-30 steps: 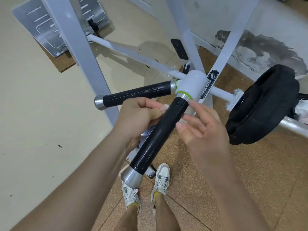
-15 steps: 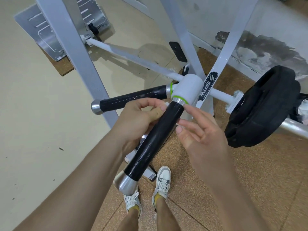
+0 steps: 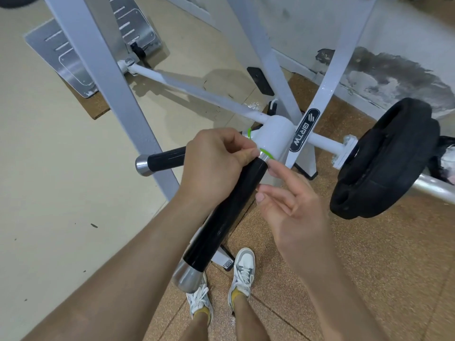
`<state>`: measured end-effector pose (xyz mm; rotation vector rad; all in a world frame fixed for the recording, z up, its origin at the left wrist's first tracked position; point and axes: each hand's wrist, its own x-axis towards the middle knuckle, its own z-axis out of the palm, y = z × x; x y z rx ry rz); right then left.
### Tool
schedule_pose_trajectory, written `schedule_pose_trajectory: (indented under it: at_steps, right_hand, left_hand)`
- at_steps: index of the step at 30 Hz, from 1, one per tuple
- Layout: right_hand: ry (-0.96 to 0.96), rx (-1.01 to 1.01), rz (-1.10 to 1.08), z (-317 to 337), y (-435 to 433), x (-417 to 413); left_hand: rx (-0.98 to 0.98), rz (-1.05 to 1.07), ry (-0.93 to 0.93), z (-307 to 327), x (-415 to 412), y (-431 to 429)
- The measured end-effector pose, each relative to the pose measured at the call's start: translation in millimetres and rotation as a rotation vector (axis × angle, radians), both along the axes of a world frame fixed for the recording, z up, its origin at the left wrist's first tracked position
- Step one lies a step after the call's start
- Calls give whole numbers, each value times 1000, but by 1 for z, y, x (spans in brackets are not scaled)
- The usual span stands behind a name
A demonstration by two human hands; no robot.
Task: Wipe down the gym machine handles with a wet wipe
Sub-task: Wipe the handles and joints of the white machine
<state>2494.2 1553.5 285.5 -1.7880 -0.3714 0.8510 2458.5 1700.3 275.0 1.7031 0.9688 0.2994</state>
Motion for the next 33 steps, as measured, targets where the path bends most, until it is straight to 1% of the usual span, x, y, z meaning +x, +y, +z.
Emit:
schedule_pose_trajectory:
  at_steps: [3,5,7,8,9,11,15,16,17,19,22,23,25,26,27,30,31,33]
  right_hand:
    - [1,-1,7,1,0,1]
    - [20,3,-2,1,0,1]
    - [27,4,-22,0,1,3]
    - [30,4,-30,-1,0,3]
    - [36,3,-38,-2,0,3]
    - [42,2,-55,-5,-1,4]
    - [32,17,-84,-4,0,6]
    - [33,20,-90,-3,0,7]
    - [34,21,-94,-3,0,9]
    - [41,28,-101,-3,0,11]
    - [79,50,-127,-4,0,12]
    - [84,57,-132,-5,0,12]
    - [84,69,-142,-9,-1,13]
    - [83,74,-150,-11,-1,13]
    - [80,81,-162,-13,0,13]
    - [81,104,-203,-16,0,14]
    - [76,107,-205,-17,0,14]
    - [70,113,-198,-19,1,14]
  left_hand:
    - [-72,42,99,-8,5,-1]
    - [-178,45,147,-11,6,-5]
    - [-248,49,135,-10,6,-5]
    - [-250,58,111,-8,5,-4]
    - [-217,64,83,-5,3,-3]
    - [-58,14,58,1,-1,-4]
    - [387,-200,134,22,-8,-21]
    - [450,-224,154,25,-7,-21]
    - [458,-227,168,25,-4,-19]
    - [335,-172,195,17,2,-11]
    - [31,-70,238,1,9,-1]
    - [-36,-56,239,-2,10,-1]
    - [-89,-41,205,-2,9,-3]
    - [-66,-42,174,0,7,-5]
    - [14,-57,150,2,4,-8]
    - [356,-192,186,10,-1,-17]
    - [445,-198,185,13,-1,-17]
    - [576,-188,124,16,-2,-15]
